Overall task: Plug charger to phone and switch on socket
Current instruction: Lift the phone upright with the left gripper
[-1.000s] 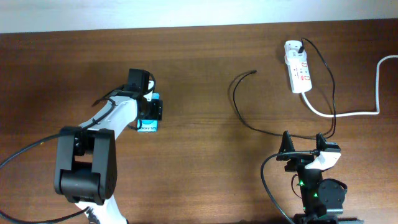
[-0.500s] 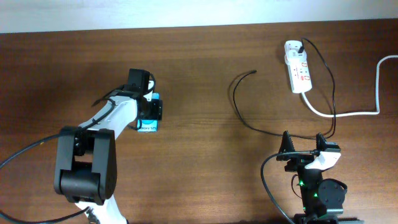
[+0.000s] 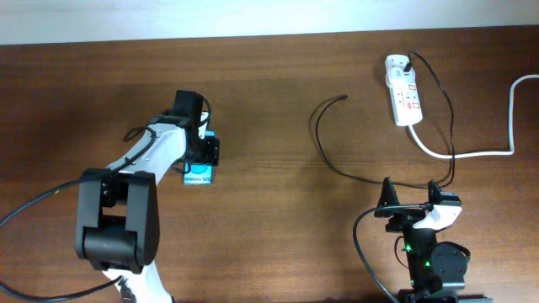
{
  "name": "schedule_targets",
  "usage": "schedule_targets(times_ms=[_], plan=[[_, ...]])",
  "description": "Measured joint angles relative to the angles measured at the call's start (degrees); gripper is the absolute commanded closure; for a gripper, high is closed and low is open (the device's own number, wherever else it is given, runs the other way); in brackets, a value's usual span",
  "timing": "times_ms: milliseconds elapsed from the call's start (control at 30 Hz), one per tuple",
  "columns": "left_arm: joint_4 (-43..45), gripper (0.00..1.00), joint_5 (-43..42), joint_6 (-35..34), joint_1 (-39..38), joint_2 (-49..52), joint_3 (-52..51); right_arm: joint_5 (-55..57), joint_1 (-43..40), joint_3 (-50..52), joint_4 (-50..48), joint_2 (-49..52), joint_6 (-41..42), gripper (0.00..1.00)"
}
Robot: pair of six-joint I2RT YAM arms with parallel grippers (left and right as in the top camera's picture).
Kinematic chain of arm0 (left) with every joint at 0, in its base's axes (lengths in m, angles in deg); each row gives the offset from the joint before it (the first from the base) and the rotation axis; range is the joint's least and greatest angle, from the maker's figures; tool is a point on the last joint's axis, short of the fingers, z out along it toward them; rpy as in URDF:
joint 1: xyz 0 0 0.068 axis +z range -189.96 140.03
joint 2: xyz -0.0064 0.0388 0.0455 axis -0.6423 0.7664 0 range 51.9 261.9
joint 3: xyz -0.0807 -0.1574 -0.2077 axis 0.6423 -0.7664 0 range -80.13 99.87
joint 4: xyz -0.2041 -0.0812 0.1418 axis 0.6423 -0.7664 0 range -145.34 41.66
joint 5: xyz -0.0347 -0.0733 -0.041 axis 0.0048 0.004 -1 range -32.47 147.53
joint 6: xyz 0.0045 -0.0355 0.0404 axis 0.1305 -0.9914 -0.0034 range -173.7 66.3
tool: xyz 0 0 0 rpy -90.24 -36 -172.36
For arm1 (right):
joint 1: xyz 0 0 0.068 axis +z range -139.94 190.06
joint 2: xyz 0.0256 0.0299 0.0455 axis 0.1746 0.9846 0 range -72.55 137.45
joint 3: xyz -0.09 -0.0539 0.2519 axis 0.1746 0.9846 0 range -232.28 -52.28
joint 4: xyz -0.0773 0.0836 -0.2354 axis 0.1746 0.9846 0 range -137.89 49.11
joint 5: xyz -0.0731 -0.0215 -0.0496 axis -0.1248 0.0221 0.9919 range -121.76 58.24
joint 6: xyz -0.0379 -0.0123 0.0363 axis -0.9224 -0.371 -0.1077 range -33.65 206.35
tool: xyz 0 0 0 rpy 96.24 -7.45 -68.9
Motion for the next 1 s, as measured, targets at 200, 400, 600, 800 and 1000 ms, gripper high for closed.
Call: schedule_targets(times_ms=[200, 400, 600, 800, 1000], plan=[[-5.64, 0.52, -2.23, 0.0, 0.0, 0.09, 5.64, -0.02, 0.0, 0.0, 0.0, 0.0, 0.0, 0.02], [-14.32, 0.54, -2.99, 0.0, 0.0, 0.11, 13.09, -0.02, 0.0, 0.0, 0.0, 0.0, 0.02, 0.02], [-21.27, 0.57, -5.95, 0.0, 0.0, 0.22, 19.58, -0.02, 0.0, 0.0, 0.0, 0.0, 0.0, 0.02], [-28.06, 0.57, -6.47, 0.0, -0.04, 0.31, 24.57, -0.02, 0.0, 0.0, 0.0, 0.0, 0.04, 0.02], [-31.8, 0.6, -6.49, 0.0, -0.04, -3.23, 24.81, -0.02, 0.0, 0.0, 0.0, 0.0, 0.0, 0.02]])
